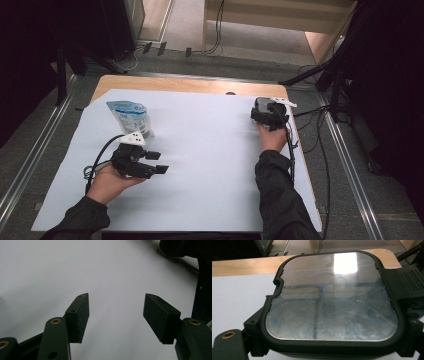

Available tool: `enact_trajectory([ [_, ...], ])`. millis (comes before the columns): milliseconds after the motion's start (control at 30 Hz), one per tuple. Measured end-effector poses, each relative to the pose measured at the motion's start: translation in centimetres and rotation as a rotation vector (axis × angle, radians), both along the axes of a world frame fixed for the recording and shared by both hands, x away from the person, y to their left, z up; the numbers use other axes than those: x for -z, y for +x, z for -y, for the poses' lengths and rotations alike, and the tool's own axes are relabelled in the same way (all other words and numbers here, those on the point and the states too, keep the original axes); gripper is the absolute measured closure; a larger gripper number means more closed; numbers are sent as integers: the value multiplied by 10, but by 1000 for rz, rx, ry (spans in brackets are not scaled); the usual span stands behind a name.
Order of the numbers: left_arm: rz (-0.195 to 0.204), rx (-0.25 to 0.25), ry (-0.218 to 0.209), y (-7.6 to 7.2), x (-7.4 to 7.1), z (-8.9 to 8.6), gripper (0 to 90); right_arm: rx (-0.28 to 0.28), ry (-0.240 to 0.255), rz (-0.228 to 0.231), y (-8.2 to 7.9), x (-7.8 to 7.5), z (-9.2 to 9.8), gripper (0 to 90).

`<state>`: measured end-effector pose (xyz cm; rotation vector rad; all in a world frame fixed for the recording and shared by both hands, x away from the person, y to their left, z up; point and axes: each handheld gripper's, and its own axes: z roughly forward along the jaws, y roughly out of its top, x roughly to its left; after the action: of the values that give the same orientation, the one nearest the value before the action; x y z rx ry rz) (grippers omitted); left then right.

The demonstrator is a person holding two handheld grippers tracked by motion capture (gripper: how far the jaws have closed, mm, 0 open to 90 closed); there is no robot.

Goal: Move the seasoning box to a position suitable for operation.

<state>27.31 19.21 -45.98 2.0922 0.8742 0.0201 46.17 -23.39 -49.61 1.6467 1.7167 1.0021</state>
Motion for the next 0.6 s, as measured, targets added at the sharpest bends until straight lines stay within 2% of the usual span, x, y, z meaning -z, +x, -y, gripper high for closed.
enact_trajectory([
  [33,-4,0,-4,0,0,0,383,5,-21,13,-2,-1,0,149],
  [67,-7,2,-10,1,0,-1,383,5,-21,13,-2,-1,0,149],
  [367,-4,3,-6,5,1,1,372,-16,6,12,-6,-4,5,157],
  [433,-15,-13,3,8,2,2,356,-13,-1,35,-10,-9,5,159],
  [600,-17,-4,-5,13,1,4,356,-34,4,40,-16,-13,4,159],
])
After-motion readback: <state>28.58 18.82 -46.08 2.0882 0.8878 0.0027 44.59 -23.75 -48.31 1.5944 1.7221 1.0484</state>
